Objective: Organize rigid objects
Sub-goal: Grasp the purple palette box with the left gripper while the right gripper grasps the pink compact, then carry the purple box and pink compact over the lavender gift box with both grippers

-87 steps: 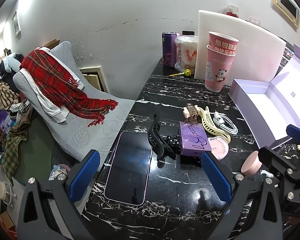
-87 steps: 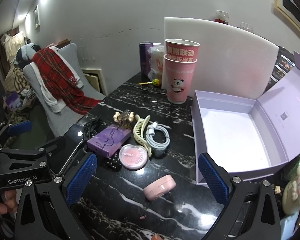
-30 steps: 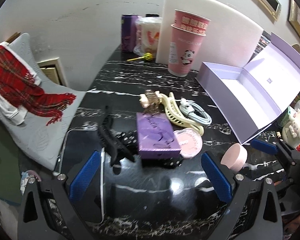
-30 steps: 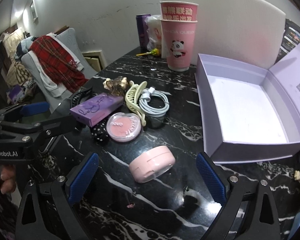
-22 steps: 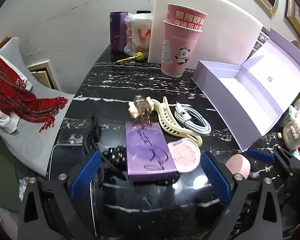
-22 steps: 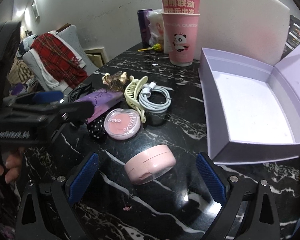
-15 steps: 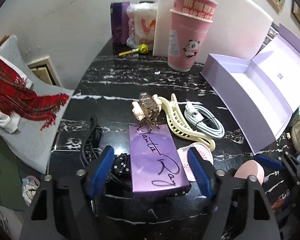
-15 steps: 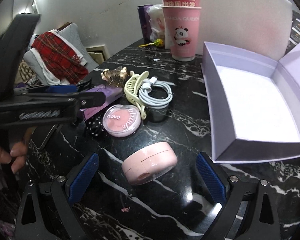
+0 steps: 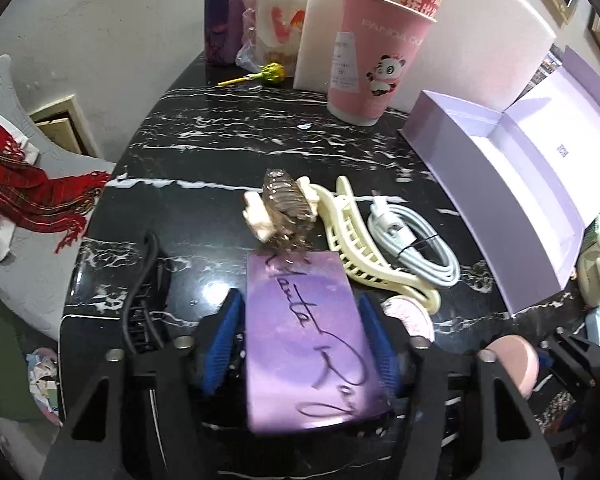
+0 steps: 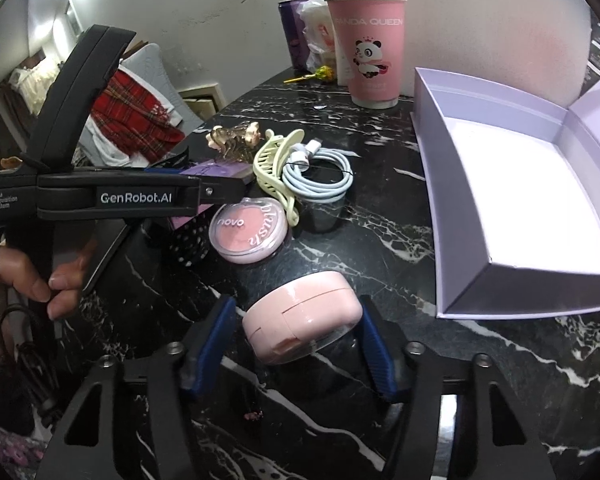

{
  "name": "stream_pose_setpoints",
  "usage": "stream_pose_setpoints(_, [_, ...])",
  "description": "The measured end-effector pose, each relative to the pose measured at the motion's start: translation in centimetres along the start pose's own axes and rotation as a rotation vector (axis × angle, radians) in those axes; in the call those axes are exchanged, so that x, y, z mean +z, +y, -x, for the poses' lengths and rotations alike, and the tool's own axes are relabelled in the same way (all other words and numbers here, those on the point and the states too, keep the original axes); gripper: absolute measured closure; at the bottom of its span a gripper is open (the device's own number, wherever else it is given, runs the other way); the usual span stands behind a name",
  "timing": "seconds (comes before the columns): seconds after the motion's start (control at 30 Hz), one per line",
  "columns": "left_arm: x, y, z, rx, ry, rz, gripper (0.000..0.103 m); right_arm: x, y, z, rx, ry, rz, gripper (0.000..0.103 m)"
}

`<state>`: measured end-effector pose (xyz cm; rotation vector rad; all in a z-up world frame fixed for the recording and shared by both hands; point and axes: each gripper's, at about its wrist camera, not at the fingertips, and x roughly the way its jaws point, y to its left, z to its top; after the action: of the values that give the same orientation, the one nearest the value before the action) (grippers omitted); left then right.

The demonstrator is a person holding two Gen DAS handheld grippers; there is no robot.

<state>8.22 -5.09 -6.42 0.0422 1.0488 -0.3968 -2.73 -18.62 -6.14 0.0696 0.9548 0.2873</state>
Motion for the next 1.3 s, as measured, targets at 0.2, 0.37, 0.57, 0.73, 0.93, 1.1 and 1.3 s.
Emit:
stream_pose_setpoints(0.2, [-0.2,-0.2,0.8,0.015,-0.018,-0.005,0.051,-0.4,0.1,0.3,0.004,-0.002,0.006,0.052])
stream_pose_setpoints(0.37, [-0.3,-0.3,2.2,-0.030,-0.039,0.009,0.051,-0.6,0.1,1.0,0.010,-0.009,0.000,0.052])
stream_pose_setpoints(0.57, [-0.8,-1.1,4.2,-0.053,-0.085,-0.001,0.051,-0.6,-0.3,2.5,-0.028,-0.038,-0.019,0.052])
stream_pose_setpoints(0.73, [-1.5,-2.4,5.7,-0.077,-0.109,-0.029,0.051,-1.2,-0.6,4.1,-0.042,-0.063,-0.051,0.052])
stream_pose_setpoints(0.93, [-2.2,-4.7,6.2,-0.120,-0.112,-0.068,0.051,-2.4,-1.7,6.3,-0.092,-0.100,-0.100,0.052])
stream_pose_setpoints(1.1, [-2.8,-6.8,6.8,-0.147,-0.118,-0.102,0.051,-3.7,-2.7,8.1,-0.126,-0.119,-0.140,0.052])
stream_pose_setpoints(1.3, [-3.4,-9.2,7.1,-0.176,-0.124,-0.135,0.051,-5.1,-3.7,10.0,-0.167,-0.137,-0.175,0.052])
